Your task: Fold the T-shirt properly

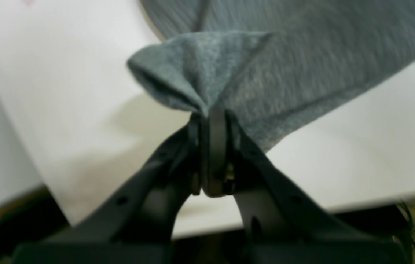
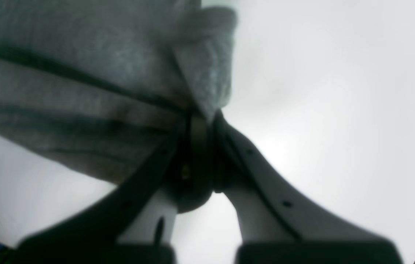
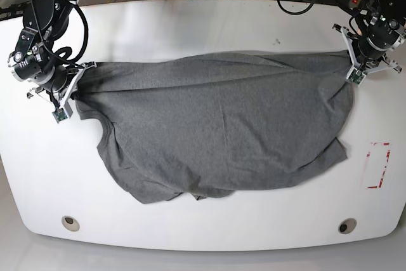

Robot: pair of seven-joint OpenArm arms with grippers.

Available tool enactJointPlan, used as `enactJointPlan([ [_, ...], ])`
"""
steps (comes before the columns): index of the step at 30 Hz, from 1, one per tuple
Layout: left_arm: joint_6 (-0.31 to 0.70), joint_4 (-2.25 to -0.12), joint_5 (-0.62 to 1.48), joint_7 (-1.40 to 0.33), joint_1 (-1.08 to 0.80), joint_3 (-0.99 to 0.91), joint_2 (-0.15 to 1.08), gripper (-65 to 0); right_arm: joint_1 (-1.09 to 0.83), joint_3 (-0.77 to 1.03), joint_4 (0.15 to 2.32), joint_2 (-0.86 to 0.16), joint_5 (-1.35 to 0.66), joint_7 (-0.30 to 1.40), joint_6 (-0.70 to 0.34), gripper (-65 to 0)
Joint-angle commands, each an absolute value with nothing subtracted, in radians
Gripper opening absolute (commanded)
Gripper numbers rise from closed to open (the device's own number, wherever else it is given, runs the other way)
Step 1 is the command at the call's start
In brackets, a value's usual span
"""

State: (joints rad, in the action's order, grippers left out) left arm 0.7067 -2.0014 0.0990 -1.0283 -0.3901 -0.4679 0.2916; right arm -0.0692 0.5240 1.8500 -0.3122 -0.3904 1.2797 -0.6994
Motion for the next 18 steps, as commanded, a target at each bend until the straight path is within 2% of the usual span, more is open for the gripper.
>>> enactJointPlan([
  [1,0.698,-2.017,0.073,-1.035,-0.418,-0.513,0.302,-65.0,-0.084,0.536,1.871,-0.331,-0.377,1.267,-0.698,-65.0],
  [8,0.698,-2.017,0.068,-1.004,-0.493,-0.588,0.271,-65.0,-0.196,0.591,1.933,-0.271,-0.378,1.265,-0.698,-65.0],
  [18,0.698,-2.017,0.073,-1.006,-0.545,-0.694,0.269,-65.0,-0.265,0.628,1.939,-0.265,-0.424,1.265,-0.698,-65.0],
])
